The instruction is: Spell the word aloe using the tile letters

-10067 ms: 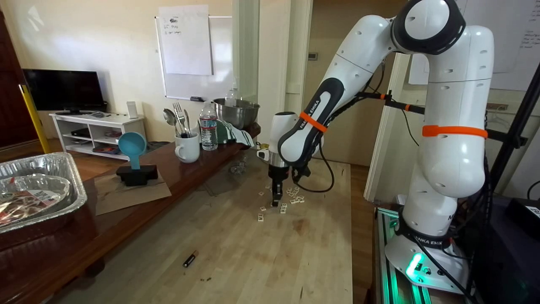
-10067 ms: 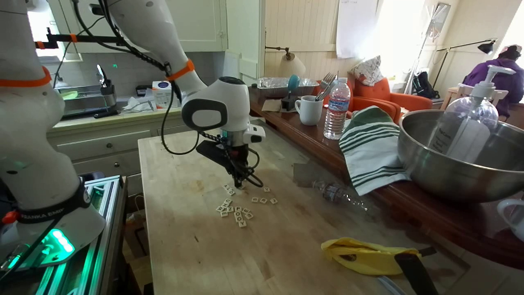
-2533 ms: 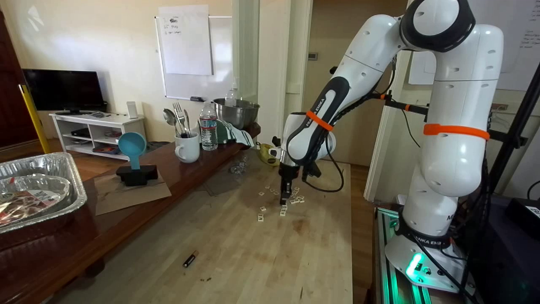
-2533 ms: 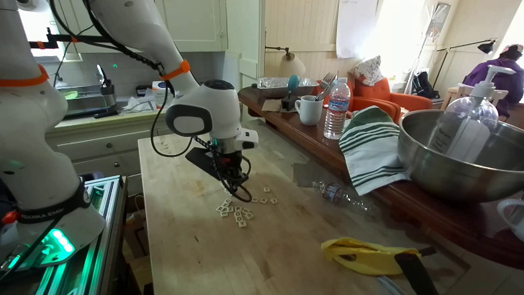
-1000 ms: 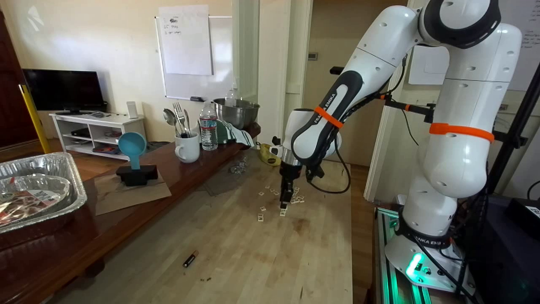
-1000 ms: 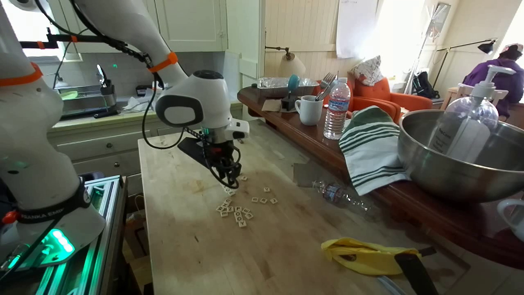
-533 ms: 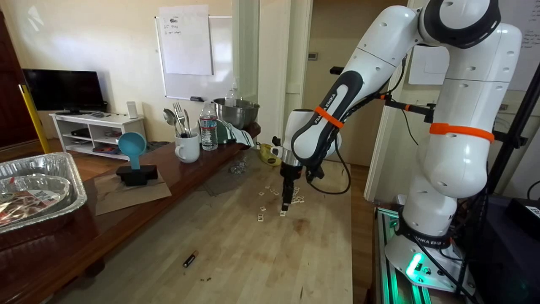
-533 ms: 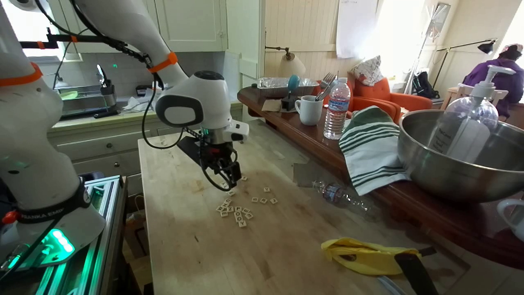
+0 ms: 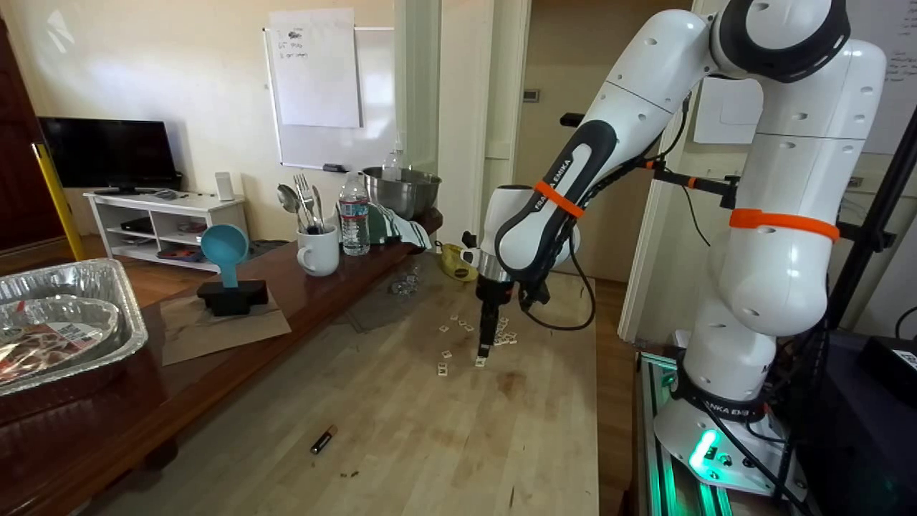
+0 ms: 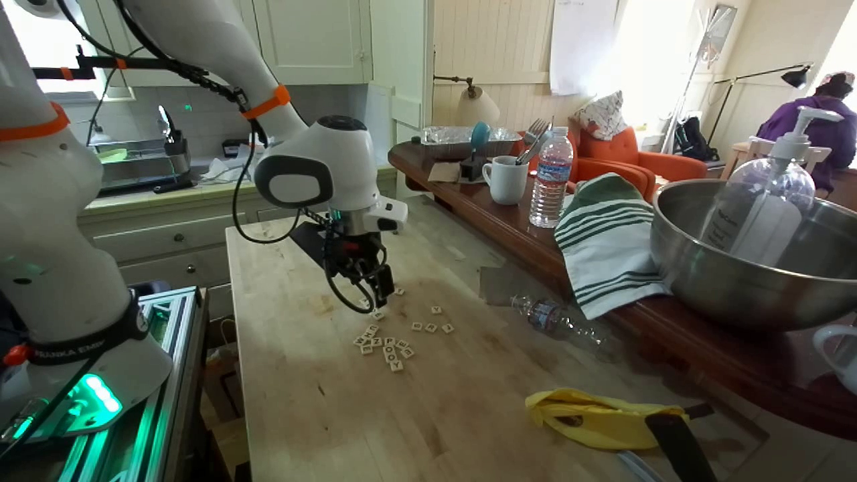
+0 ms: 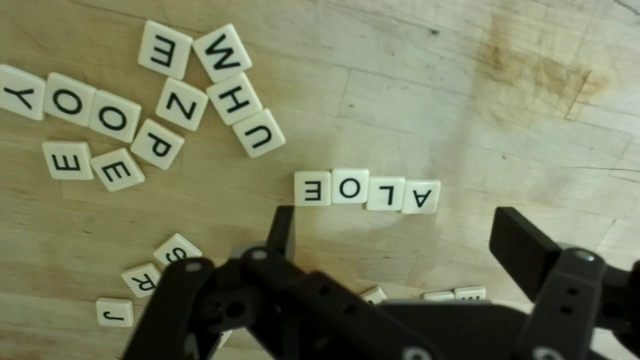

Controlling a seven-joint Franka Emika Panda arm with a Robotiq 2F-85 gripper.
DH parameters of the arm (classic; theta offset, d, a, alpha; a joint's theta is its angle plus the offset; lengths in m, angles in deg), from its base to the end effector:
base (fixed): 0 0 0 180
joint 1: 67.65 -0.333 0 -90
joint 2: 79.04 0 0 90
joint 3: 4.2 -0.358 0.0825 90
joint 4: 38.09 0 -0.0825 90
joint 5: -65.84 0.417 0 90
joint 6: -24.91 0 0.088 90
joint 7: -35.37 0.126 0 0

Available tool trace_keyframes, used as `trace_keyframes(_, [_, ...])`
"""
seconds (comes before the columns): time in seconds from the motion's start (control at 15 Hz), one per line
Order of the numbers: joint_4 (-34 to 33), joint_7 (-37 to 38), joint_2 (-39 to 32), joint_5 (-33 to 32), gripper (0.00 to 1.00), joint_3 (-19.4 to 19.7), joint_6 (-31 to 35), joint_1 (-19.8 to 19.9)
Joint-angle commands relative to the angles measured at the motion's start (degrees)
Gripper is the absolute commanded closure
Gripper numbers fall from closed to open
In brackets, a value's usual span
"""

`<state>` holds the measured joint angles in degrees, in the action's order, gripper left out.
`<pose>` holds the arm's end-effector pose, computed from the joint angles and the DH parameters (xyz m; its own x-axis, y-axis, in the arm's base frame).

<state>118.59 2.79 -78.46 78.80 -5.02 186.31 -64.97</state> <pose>0.4210 -0.0234 0.2262 0.9416 0.3153 0.1185 0.3210 -0.9466 -0.0320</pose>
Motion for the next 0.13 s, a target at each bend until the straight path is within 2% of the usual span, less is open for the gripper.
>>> trace_keyframes(0.0, [0.0,0.2,0.1,-0.2,0.0,0.8,-0.1,-0.8])
trace_keyframes(0.07, [0.0,0.2,0.1,-0.2,0.0,0.8,-0.1,-0.8])
